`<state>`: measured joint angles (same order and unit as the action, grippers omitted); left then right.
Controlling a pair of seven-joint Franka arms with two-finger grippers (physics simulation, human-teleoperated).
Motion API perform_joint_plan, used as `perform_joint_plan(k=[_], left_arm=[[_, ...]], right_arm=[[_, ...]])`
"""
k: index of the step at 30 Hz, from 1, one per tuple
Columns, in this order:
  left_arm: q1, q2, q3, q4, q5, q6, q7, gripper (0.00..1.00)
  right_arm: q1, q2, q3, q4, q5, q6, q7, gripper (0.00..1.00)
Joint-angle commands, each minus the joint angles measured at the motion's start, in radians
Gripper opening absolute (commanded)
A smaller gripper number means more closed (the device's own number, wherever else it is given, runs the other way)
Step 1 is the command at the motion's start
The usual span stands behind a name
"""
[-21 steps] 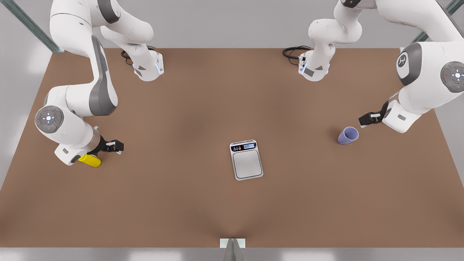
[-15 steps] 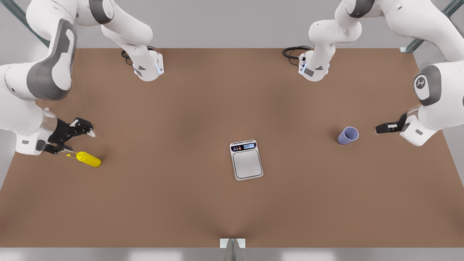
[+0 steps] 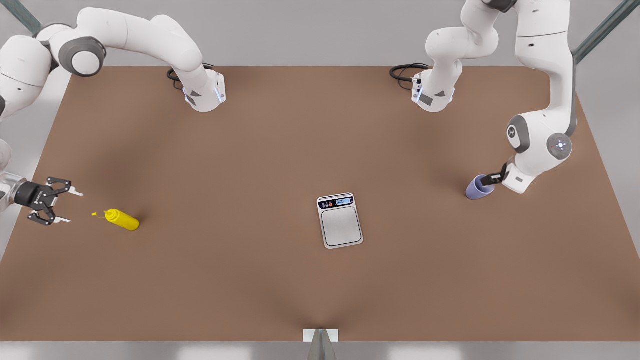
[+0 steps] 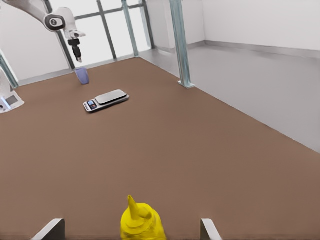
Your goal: Move cup to the weight, pick up sauce bottle, pour sauce
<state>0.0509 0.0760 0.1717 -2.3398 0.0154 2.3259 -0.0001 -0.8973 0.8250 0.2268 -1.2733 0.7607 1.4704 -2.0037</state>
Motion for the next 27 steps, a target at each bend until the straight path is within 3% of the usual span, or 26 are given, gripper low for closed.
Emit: perform_joint_plan(k=[1, 7, 20, 21, 23, 24, 27], left_arm=[[0.003, 0.001, 0.0, -0.001, 0.001, 0.001, 0.0, 1.0], [0.035, 0.039, 0.002, -0.003, 0.002, 0.003, 0.028, 1.0], [0.041, 0.157, 0.002, 0.005, 0.002, 0.052, 0.028, 0.99], [0.041, 0.157, 0.002, 0.005, 0.002, 0.053, 0.028, 0.93], [0.041, 0.157, 0.002, 0.005, 0.0, 0.053, 0.026, 0.59], [0.041, 0.159, 0.002, 0.007, -0.002, 0.053, 0.026, 0.53], [0.041, 0.173, 0.002, 0.007, -0.005, 0.053, 0.025, 0.5]], right_arm=[[-0.002, 0.014, 0.0, 0.006, 0.006, 0.001, -0.012, 1.0], [-0.037, 0.131, 0.0, 0.011, 0.039, 0.044, -0.101, 1.0], [0.006, 0.189, -0.001, -0.044, 0.025, 0.064, -0.205, 1.0], [0.014, 0.195, -0.001, -0.043, 0.031, 0.068, -0.205, 1.0], [0.015, 0.2, -0.001, -0.043, 0.034, 0.099, -0.205, 1.0], [0.015, 0.207, -0.001, -0.04, 0.035, 0.1, -0.205, 1.0], [0.021, 0.209, -0.001, -0.04, 0.046, 0.108, -0.202, 1.0]])
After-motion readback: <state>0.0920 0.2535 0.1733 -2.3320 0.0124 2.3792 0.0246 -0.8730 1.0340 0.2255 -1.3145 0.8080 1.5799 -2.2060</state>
